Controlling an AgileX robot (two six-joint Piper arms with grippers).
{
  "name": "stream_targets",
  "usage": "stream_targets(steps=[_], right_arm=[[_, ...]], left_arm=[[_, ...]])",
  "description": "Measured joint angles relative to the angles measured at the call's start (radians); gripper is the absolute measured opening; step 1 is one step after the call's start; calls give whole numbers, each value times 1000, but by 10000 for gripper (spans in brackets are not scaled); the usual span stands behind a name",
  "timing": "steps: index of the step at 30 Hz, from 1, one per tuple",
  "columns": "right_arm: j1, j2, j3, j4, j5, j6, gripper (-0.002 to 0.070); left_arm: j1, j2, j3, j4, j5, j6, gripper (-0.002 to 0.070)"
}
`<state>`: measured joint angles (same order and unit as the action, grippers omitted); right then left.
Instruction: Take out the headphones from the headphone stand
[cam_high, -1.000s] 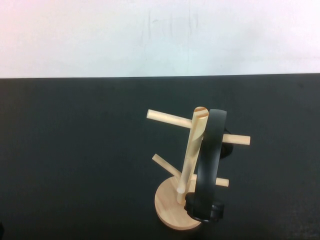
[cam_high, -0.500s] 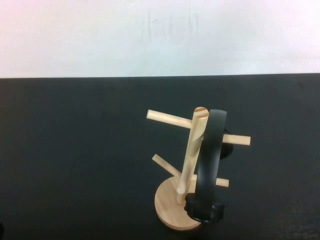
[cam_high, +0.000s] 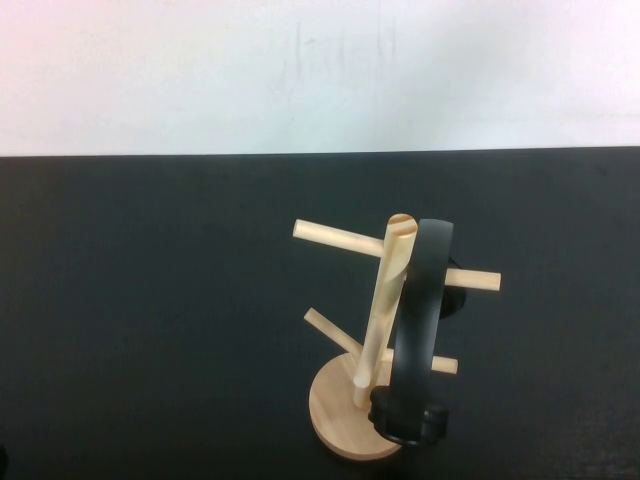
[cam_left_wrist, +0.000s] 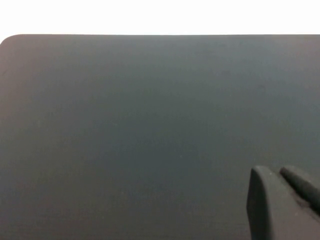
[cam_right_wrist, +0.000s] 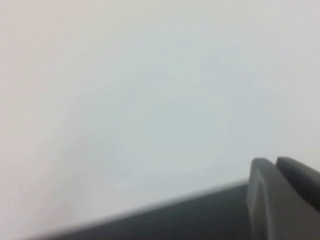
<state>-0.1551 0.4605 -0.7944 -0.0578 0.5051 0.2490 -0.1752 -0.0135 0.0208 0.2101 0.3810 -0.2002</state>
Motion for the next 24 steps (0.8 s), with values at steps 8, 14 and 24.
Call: stream_targets(steps=[8, 14, 24], right_arm=[[0, 213, 12, 188, 204, -62, -8], [51, 408, 156, 716, 341, -523, -8], [340, 559, 279, 1436, 359, -1311, -7]], left_arm=[[0, 0, 0, 0, 0, 0, 2], [0, 0, 0, 0, 0, 0, 2], [0, 0, 0, 0, 0, 0, 2]])
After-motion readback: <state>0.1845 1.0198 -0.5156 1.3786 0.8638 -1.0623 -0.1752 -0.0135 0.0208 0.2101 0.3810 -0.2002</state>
